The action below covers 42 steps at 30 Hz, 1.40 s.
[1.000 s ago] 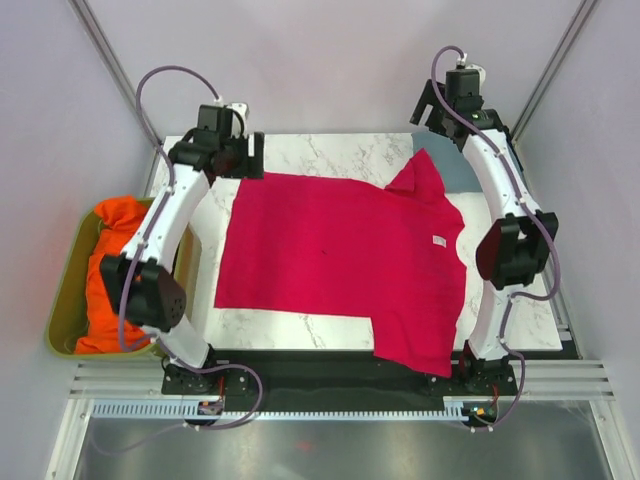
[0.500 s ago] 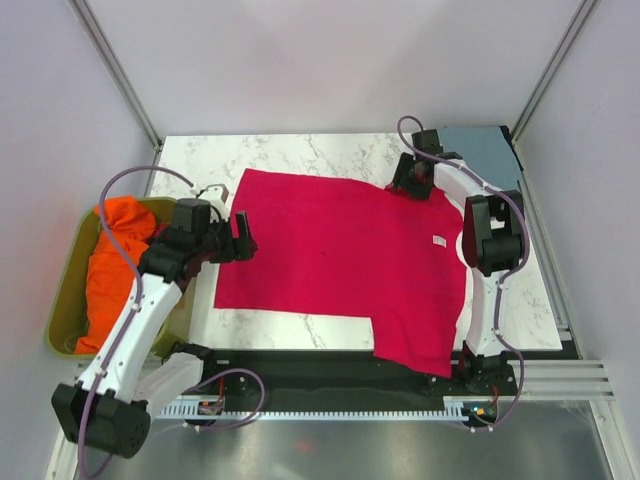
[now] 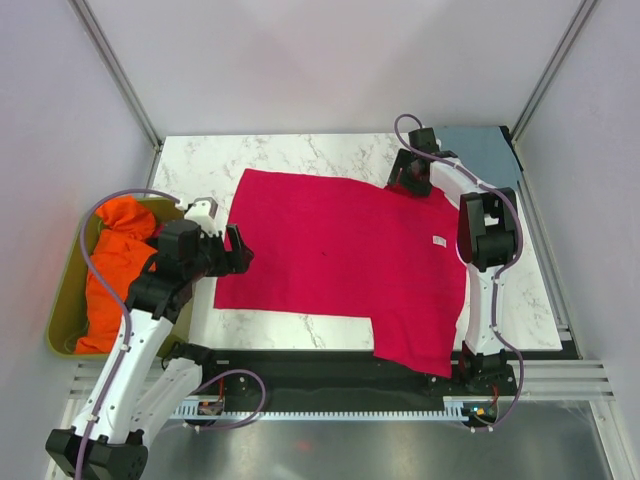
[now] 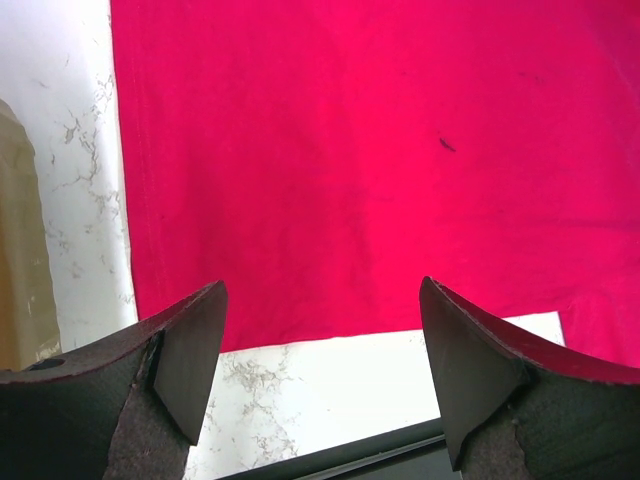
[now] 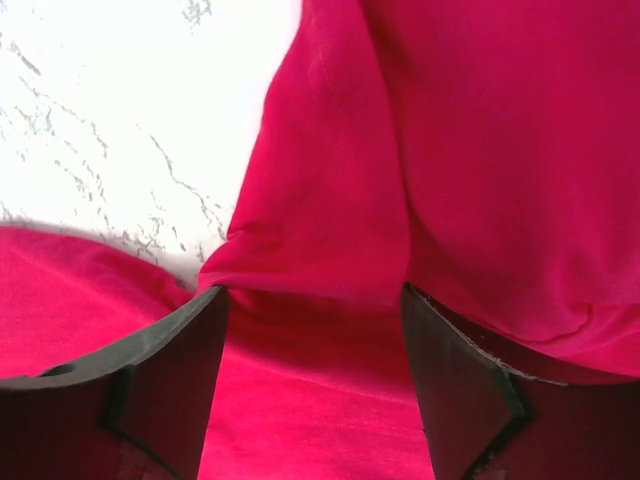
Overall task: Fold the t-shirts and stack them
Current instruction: Flatten the tshirt out
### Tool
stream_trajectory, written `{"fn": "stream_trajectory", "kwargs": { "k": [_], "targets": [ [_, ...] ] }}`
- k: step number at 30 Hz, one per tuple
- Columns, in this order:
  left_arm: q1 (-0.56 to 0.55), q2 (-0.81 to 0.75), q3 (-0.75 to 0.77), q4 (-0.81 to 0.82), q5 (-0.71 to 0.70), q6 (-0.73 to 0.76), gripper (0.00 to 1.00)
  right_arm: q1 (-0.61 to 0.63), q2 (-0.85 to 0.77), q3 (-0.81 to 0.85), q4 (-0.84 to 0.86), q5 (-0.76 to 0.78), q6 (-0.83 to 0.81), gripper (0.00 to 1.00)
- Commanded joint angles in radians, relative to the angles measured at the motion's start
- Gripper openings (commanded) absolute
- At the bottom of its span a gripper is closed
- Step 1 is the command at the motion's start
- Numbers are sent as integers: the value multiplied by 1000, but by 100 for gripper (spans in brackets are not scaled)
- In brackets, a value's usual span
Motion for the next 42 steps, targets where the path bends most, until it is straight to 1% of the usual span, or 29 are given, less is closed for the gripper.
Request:
{"fn": "stream_trajectory", "kwargs": {
  "k": [1,8,13,18,23,27,35,42],
  "targets": [
    [1,9,-7,41,9,-35,84,2,-51,-13,29,57,-1,79],
    [1,18,-6,44,22,-32,84,-6,-72,-39,65,42,1,80],
    [1,16,-7,47,24,-32,84,-17,-108,-98,151,17,28,80],
    [1,23,-7,45,30,-30,84,-47,-178,-221,278,-6,68,79],
    [1,29,-7,47,35,-30,84,-69,-213,-292,356,-32,96,77],
    [1,33,-7,50,39,-29,84,-70,-163,-266,355,-73,110,75],
    [1,39,-9,50,41,-29,84,-67,-106,-252,373,-107,142,70],
    [2,44,-7,50,42,-26,83,-63,-105,-250,349,-82,141,69]
  ]
}}
